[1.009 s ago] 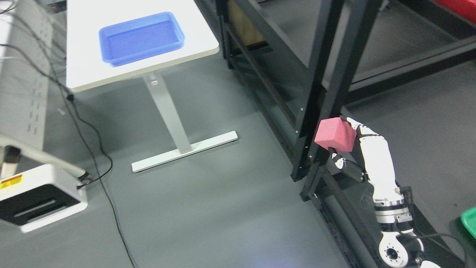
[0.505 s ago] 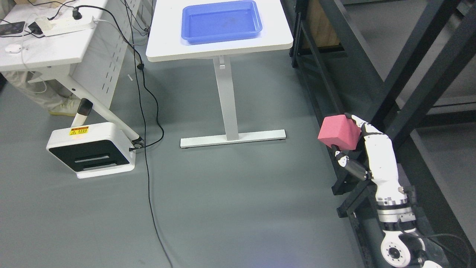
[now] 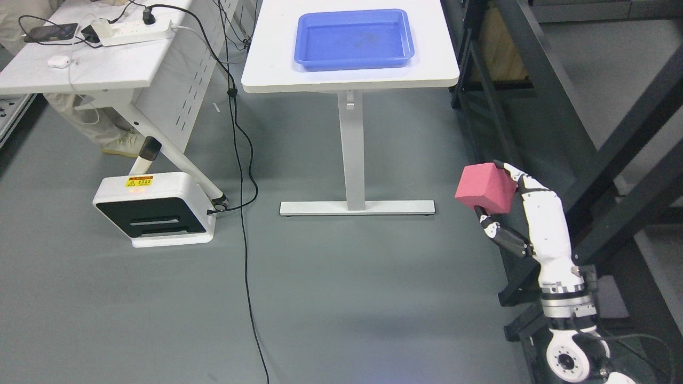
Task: Pick pink block from left shelf to tray
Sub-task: 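Turn toward the white table carrying the pink cube in the right hand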
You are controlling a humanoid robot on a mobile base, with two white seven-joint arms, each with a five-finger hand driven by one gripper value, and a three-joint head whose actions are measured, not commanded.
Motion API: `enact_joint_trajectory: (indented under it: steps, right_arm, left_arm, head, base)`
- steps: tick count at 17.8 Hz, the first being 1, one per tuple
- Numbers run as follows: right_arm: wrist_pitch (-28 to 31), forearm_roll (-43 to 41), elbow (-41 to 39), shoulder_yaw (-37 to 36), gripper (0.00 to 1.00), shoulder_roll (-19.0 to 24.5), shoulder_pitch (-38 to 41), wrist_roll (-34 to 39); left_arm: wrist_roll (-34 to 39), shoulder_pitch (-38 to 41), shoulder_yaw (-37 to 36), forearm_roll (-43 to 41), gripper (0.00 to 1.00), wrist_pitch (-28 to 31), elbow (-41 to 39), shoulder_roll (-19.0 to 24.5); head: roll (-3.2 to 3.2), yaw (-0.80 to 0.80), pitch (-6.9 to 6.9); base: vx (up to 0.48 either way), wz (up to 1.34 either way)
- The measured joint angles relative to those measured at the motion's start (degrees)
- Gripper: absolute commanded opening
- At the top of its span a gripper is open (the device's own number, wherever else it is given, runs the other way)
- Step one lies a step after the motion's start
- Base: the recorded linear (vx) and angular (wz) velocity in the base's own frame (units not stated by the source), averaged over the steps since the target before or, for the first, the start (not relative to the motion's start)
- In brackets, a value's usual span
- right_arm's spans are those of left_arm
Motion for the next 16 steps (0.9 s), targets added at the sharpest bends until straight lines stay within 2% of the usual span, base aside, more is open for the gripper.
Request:
enact_joint_trajectory:
  steps: [16]
  right_arm:
    - [-0.04,-0.02,-0.03,1.50,0.03,0.00,0.35,0.49]
  left_arm:
    - [0.00,0.00,0.00,0.00,1.00,0.00,0.00,0.00]
  head:
    - [0.00,0.00,0.00]
  base:
    - [0.233,0.09]
